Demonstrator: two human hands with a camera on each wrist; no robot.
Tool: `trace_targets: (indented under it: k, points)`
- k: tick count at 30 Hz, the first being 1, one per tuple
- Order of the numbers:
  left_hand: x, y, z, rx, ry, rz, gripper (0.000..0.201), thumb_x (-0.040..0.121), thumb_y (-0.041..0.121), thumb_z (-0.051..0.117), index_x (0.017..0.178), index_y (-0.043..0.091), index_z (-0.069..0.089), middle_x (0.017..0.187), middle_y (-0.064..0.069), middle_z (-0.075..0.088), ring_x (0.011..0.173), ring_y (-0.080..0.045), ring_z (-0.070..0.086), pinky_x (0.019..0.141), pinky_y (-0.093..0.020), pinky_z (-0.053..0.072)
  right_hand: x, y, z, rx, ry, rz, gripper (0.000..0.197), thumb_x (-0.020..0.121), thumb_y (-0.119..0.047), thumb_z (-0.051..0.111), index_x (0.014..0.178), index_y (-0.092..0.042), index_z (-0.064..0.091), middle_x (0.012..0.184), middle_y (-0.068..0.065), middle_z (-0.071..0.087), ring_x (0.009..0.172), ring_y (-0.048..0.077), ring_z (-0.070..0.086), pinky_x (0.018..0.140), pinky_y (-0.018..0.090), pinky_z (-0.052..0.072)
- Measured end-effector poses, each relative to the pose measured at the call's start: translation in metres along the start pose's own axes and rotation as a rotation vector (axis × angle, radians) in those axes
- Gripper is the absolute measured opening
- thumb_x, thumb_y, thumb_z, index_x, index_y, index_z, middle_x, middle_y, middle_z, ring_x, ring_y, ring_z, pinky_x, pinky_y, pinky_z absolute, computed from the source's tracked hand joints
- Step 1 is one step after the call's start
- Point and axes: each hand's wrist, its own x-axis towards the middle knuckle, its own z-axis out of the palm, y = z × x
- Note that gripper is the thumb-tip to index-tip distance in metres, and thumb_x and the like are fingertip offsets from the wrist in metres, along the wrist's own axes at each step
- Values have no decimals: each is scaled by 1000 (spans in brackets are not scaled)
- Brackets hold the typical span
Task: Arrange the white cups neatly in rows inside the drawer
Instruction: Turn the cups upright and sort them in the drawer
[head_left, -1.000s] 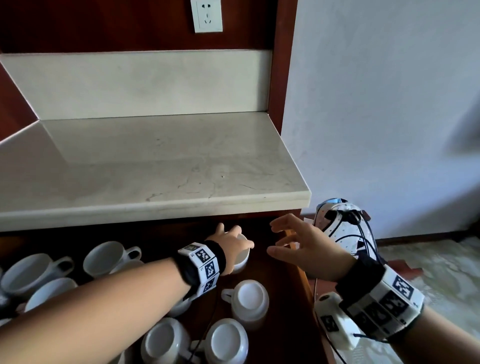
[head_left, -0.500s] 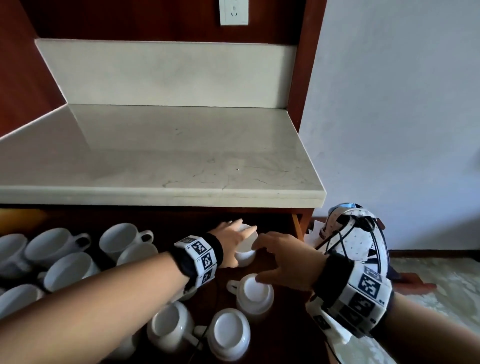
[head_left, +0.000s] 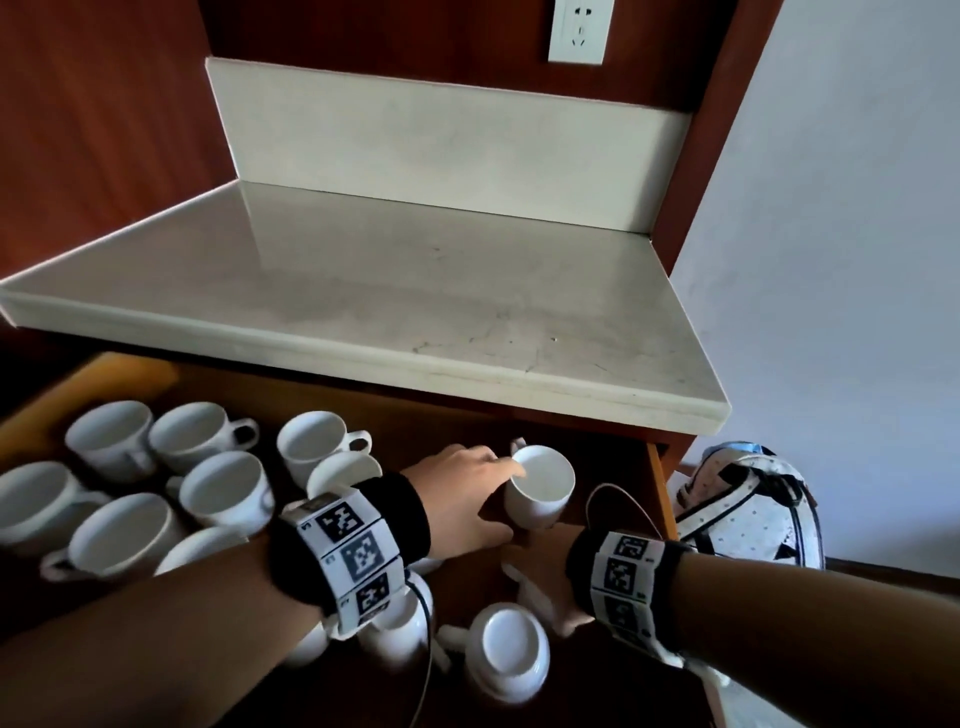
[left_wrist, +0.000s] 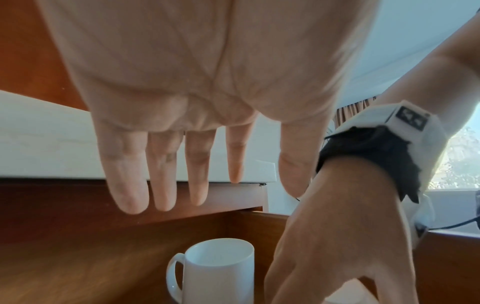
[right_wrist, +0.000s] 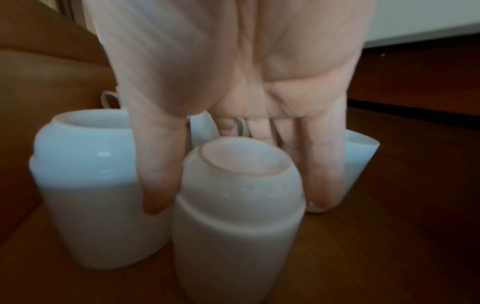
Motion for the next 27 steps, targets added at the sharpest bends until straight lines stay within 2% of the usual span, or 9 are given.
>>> trace_targets:
  k: [4, 7, 11, 14, 16, 18, 20, 23, 27]
  points:
    - [-7, 0, -1, -37, 39, 16, 61, 86, 42, 62, 141, 28, 39, 136, -1, 48, 125, -21, 46, 100, -29, 39, 0, -4, -1, -29, 38, 58, 83, 74, -32, 76, 138, -7, 29, 131, 16, 51, 116, 37, 55, 94, 43, 50]
    - [-9, -1, -6, -54, 41, 6, 62, 86, 44, 62, 141, 28, 39, 136, 0, 49, 122, -17, 49, 94, -24, 38, -17, 5, -1, 126, 128, 130, 77, 71, -33, 77, 132, -10, 37, 120, 10, 60, 108, 32, 62, 89, 39, 54]
    - [-11, 4, -18, -123, 54, -24, 69, 83, 57, 61, 141, 26, 39, 136, 1, 51, 118, -16, 53, 94, -28, 44, -58, 21, -2, 342, 318, 175, 79, 68, -41, 78, 131, -16, 36, 124, 3, 56, 112, 23, 58, 92, 35, 50]
    - [-9, 9, -26, -241, 33, -82, 78, 78, 67, 60, 142, 29, 36, 131, 4, 53, 106, -13, 59, 87, -29, 49, -90, 31, -4, 541, 509, 217, 86, 63, -49, 78, 135, -23, 38, 122, -8, 56, 106, 13, 56, 91, 28, 49]
    - [-4, 11, -27, -392, 8, -120, 80, 73, 71, 57, 137, 27, 41, 123, 3, 58, 95, -15, 64, 84, -35, 55, -107, 38, -5, 688, 668, 238, 87, 60, -52, 78, 134, -27, 41, 117, -12, 58, 101, 9, 56, 86, 22, 47]
    - [1, 17, -25, -777, -74, -164, 77, 73, 65, 56, 134, 19, 45, 119, -9, 60, 79, -20, 67, 75, -39, 59, -115, 43, -3, 824, 814, 241, 89, 54, -58, 76, 131, -28, 45, 114, -12, 61, 100, 9, 58, 79, 19, 44]
    - [3, 24, -23, -1152, -219, -168, 70, 75, 55, 59, 131, 15, 46, 116, -20, 60, 69, -24, 67, 63, -35, 59, -114, 44, 2, 953, 925, 223, 94, 47, -63, 70, 131, -28, 46, 114, -12, 63, 102, 10, 61, 82, 22, 50]
    - [6, 32, -24, -1349, -288, -132, 63, 73, 40, 68, 128, 14, 49, 101, -21, 63, 63, -27, 68, 50, -28, 57, -106, 43, 12, 1078, 1011, 210, 97, 48, -60, 74, 134, -28, 44, 119, -11, 62, 106, 10, 63, 87, 36, 55]
    - [13, 33, -21, -1443, -219, -158, 63, 72, 24, 80, 127, 18, 51, 111, -23, 59, 67, -30, 68, 46, -27, 54, -100, 42, 20, 1161, 1050, 173, 95, 56, -43, 85, 137, -25, 41, 120, -15, 60, 103, 4, 64, 83, 32, 58]
